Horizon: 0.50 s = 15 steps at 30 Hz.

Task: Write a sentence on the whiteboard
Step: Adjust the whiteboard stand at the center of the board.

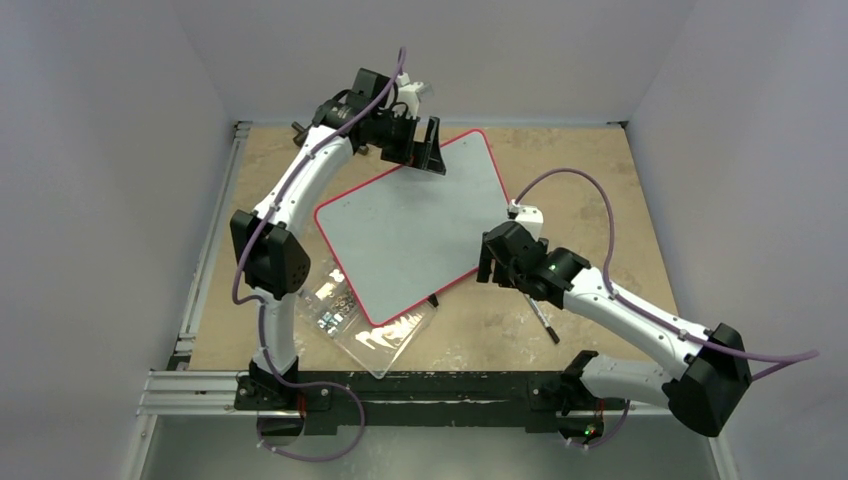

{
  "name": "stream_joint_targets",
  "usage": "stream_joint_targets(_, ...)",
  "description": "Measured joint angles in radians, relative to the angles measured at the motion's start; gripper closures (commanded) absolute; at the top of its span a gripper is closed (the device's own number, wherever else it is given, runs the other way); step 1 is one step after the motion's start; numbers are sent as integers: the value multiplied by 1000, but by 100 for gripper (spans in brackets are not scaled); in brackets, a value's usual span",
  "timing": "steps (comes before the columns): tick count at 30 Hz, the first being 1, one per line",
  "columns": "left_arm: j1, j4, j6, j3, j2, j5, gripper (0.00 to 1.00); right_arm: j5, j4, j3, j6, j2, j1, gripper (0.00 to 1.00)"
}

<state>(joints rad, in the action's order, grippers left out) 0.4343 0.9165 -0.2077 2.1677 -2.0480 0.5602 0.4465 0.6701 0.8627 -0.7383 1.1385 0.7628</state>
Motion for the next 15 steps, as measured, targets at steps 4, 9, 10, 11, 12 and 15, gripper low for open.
stream_joint_targets(4, 0, 11, 12, -1, 0, -15, 0, 14, 8, 0, -21, -3, 0, 23)
stream_joint_targets(9, -1, 12, 26, -6, 0, -24, 0, 19, 13, -2, -21, -3, 0, 23)
stream_joint_targets(10, -1, 12, 28, -7, 0, -25, 0, 19, 11, -4, -20, -3, 0, 23)
stream_joint_targets(11, -1, 12, 30, -8, 0, -25, 0, 18, 11, -5, -19, -3, 0, 23)
stream_joint_targets(12, -1, 12, 35, -8, 0, -25, 0, 18, 11, -6, -18, -3, 0, 22)
stream_joint_targets(15, -1, 10, 41, -9, -6, -30, 0, 14, 8, -10, -11, -3, 0, 22)
